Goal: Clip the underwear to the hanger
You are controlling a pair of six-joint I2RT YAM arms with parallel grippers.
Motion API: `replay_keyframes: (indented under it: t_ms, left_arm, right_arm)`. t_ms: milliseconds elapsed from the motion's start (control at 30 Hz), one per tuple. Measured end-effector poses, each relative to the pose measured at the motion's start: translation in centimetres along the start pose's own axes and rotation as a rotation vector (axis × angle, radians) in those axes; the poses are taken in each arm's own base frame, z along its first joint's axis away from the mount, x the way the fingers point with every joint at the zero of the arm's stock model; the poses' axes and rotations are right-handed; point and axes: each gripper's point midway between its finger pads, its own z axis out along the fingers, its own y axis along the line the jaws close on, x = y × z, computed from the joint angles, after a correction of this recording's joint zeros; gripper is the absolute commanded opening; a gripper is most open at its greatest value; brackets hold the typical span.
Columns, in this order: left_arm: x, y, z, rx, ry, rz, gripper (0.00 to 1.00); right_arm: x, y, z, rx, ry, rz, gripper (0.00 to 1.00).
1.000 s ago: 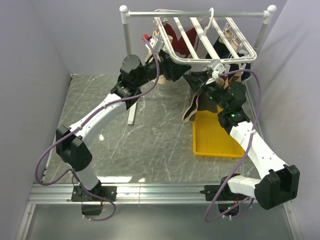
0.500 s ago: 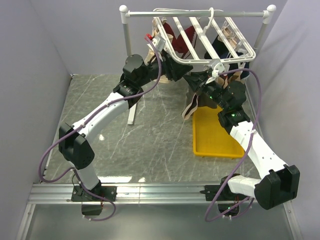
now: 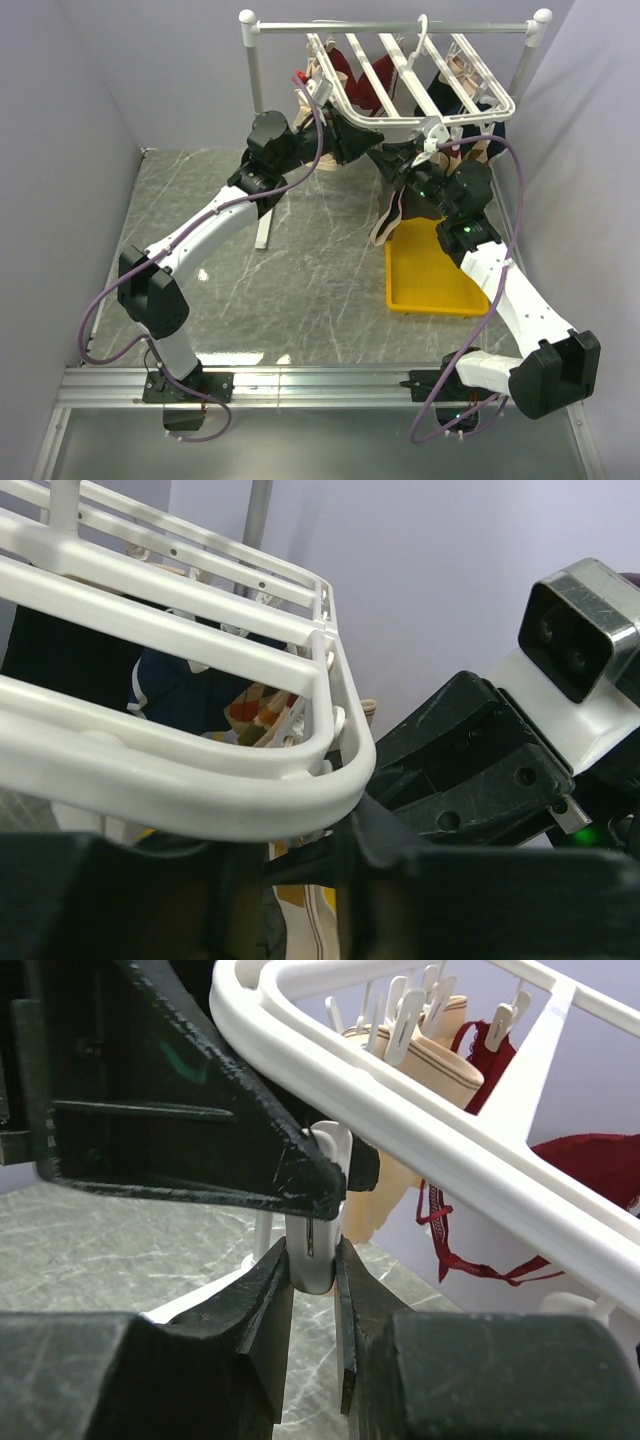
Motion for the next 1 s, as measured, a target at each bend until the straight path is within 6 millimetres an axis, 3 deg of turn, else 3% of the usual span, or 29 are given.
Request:
replay_keyframes:
  t_ms: [67,100,133,167,233,267,367,533,767,1000]
  left_arm:
    - [-0.1,-0.1,0.0,0.005,-0.002,-0.005,0.15]
    - [-0.1,-0.2,0.0,0.006,-0.003,-0.006,0.11]
    - [-0.2,-0.2,0.0,0.006,-0.006,-0.009,0.03]
    - [-0.2,-0.2,0.0,0.007,-0.007,-0.010,0.01]
    - [-0.3,-0.1,0.0,0.006,-0.007,-0.015,0.00]
    - [-0.3,-0.1,-0.1,0.005,-0.007,-0.016,0.00]
    - [-0.4,0.3,-0.2,-0.003,-0.011,-0.016,0.00]
    - [-0.8,1.1,-0.5,-0.020,-0.017,-0.016,0.00]
    - [-0.7,1.4,-0.6,-0.033,-0.012,-0.020,0.00]
    - [-0.4,1.6,-0.6,-0.040,0.000,-0.029,0.00]
  right_arm:
    - [0.0,0.0,0.0,0.001,-0.001,-0.001,0.00]
    - [0.0,0.0,0.0,0.002,-0.001,-0.001,0.05]
    - [0.0,0.0,0.0,0.002,-0.001,-0.001,0.12]
    - [-0.1,-0.1,0.0,0.002,-0.001,-0.002,0.26]
    - [-0.1,-0.1,0.0,0.003,0.003,-0.004,0.38]
    - [-0.2,-0.1,0.0,0.002,0.009,-0.006,0.49]
    - [-0.1,-0.1,-0.2,0.001,0.021,-0.020,0.70]
    - [-0.4,0.3,-1.6,-0.001,0.055,-0.056,0.74]
    - [-1.9,1.0,-5.7,-0.085,0.086,-0.241,0.78]
    - [2.6,1.5,-8.1,-0.351,0.262,-0.550,0.77]
